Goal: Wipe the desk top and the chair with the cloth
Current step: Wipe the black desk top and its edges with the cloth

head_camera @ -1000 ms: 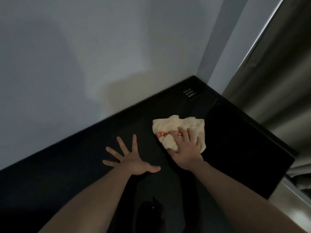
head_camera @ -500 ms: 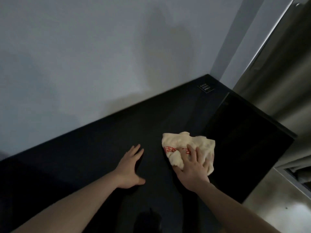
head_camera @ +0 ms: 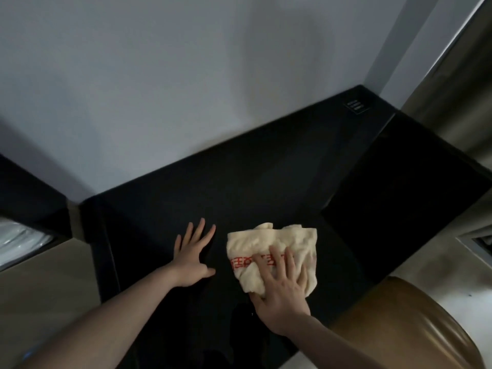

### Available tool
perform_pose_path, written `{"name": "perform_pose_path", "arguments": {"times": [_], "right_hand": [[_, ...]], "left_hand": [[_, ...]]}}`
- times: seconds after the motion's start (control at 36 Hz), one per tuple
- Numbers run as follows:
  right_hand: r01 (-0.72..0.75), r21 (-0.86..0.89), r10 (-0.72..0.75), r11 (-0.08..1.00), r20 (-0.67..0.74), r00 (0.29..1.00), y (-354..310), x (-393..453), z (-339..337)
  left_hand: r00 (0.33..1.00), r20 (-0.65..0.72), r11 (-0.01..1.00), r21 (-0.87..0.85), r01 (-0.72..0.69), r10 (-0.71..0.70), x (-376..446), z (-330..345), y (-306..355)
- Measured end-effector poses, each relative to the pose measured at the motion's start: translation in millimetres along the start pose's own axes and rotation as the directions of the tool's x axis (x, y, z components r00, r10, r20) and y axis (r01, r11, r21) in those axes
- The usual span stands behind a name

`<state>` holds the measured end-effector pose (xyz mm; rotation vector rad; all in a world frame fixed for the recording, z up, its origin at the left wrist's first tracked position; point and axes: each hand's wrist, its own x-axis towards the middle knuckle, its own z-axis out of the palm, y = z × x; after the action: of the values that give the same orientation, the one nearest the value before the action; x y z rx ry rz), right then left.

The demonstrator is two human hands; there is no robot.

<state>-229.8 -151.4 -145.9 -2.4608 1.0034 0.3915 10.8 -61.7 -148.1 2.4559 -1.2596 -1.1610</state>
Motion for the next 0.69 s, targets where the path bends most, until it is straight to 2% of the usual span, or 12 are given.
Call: {"name": "perform_pose_path", "arguments": {"times": [0.28,0.47,0.58,0.69], "right_hand": [[0.191,0.08,-0.189,0.978,-0.032,0.981,-47,-62,56],[0.294,0.076,-0.296,0.953,0.005,0.955,-59,-127,78],[0.332,0.088,-0.331,0.939,-0.032,0.943,-57,-160,92],[0.372,0.079,-0.37,0.925,-0.043,0.928,-41,-192,96]], "left_hand": [[0.998,-0.07,0.991,-0.134,-0.003,-0.006,-29,-1,-14],[0.987,-0.151,0.997,-0.06,0.053,-0.062,-128,59,-56],[0.982,-0.173,0.996,-0.059,0.069,-0.079,-182,95,-66],[0.985,-0.134,0.993,-0.061,0.097,-0.105,-225,121,-55]]}}
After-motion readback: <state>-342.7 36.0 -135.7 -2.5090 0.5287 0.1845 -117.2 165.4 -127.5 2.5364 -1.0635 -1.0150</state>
